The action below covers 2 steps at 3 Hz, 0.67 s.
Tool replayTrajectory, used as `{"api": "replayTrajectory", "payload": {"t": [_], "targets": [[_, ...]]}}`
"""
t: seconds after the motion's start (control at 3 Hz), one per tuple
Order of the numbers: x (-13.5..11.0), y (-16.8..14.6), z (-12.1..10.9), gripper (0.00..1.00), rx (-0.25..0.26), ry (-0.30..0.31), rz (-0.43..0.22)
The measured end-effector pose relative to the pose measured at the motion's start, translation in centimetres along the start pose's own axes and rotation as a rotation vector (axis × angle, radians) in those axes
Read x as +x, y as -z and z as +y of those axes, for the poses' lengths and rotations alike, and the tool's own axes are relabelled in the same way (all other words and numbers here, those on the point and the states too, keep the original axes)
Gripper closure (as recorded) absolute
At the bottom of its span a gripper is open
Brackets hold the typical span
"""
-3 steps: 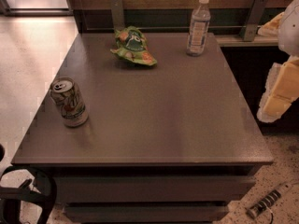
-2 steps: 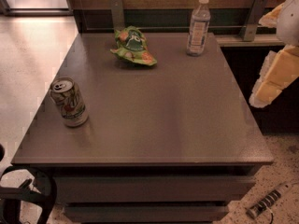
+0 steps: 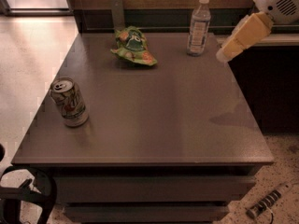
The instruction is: Pick green rice chip bag
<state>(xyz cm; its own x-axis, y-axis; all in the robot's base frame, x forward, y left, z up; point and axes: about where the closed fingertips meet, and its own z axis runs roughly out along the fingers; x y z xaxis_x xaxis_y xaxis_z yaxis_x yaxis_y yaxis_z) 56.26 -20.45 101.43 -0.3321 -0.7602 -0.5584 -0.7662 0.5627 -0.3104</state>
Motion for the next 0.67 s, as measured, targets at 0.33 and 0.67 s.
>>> {"api": "replayTrajectory", "payload": {"t": [0.33, 0.67], "targets": [[-2.8, -1.8, -2.3, 0.00, -0.011, -0.101, -0.081], [-5.5, -4.3, -3.8, 0.00, -0.057, -0.192, -0.109]]}}
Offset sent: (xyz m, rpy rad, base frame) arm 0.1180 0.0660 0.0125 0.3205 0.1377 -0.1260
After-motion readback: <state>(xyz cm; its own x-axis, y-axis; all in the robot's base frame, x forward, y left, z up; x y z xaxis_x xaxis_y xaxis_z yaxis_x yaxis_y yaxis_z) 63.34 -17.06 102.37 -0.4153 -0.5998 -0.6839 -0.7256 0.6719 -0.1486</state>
